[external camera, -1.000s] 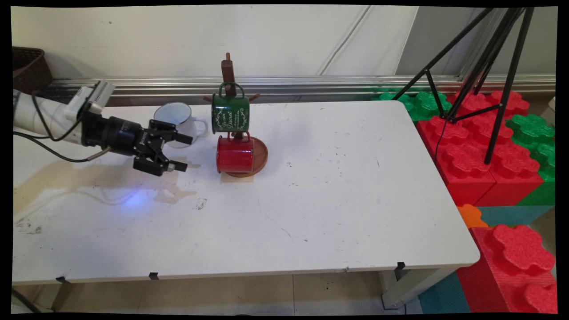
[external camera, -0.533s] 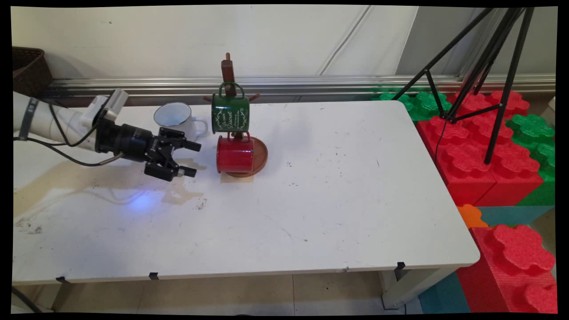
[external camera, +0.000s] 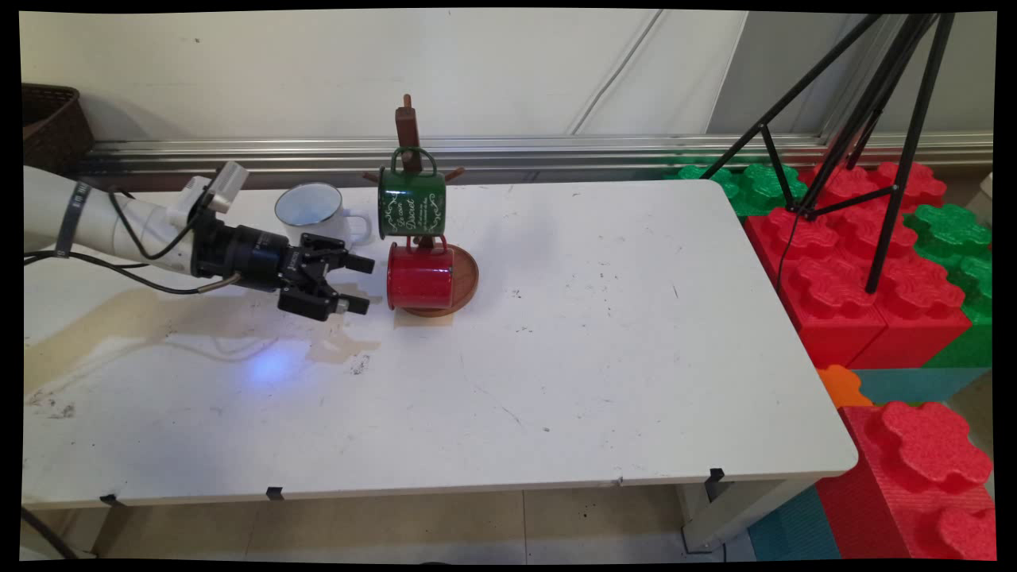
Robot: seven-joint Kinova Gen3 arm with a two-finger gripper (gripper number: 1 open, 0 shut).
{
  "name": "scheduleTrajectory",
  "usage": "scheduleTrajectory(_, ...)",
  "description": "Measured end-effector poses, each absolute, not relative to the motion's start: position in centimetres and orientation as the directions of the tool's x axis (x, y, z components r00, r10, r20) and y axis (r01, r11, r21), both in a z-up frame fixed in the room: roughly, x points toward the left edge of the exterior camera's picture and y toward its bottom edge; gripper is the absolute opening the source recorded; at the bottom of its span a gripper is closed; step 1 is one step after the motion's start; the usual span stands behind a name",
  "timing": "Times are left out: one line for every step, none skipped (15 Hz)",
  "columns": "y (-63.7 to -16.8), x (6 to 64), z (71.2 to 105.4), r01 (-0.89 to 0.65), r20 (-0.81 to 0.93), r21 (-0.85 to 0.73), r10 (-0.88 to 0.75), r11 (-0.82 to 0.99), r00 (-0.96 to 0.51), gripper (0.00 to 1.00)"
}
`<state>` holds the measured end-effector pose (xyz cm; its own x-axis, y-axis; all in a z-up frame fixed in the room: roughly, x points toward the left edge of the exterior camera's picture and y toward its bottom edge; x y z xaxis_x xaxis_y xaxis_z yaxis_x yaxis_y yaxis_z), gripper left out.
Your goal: Pick up the red mug from the rack
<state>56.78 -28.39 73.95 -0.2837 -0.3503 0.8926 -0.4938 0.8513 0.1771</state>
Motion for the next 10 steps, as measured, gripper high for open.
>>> scheduleTrajectory(-28.5, 56.5, 73.8, -0.498, 0.892, 0.19, -0.361, 0.846, -0.272, 1.0)
scheduleTrajectory(-28.6, 56.3, 73.7, -0.5, 0.892, 0.199, -0.367, 0.843, -0.263, 1.0)
scheduleTrajectory(-28.8, 56.1, 73.5, -0.505, 0.892, 0.211, -0.377, 0.837, -0.252, 1.0)
scheduleTrajectory(-29.0, 55.8, 73.3, -0.51, 0.891, 0.224, -0.386, 0.831, -0.239, 1.0)
scheduleTrajectory(-29.2, 55.4, 73.1, -0.515, 0.89, 0.236, -0.396, 0.824, -0.225, 1.0)
scheduleTrajectory(-29.3, 55.2, 72.9, -0.519, 0.89, 0.243, -0.402, 0.819, -0.217, 1.0)
scheduleTrajectory(-29.5, 54.9, 72.7, -0.524, 0.889, 0.252, -0.409, 0.813, -0.207, 1.0)
scheduleTrajectory(-29.7, 54.7, 72.5, -0.529, 0.888, 0.26, -0.415, 0.807, -0.196, 1.0)
scheduleTrajectory(-29.8, 54.4, 72.3, -0.534, 0.887, 0.267, -0.421, 0.802, -0.188, 1.0)
scheduleTrajectory(-30.0, 54.2, 72.1, -0.539, 0.886, 0.275, -0.428, 0.796, -0.179, 1.0)
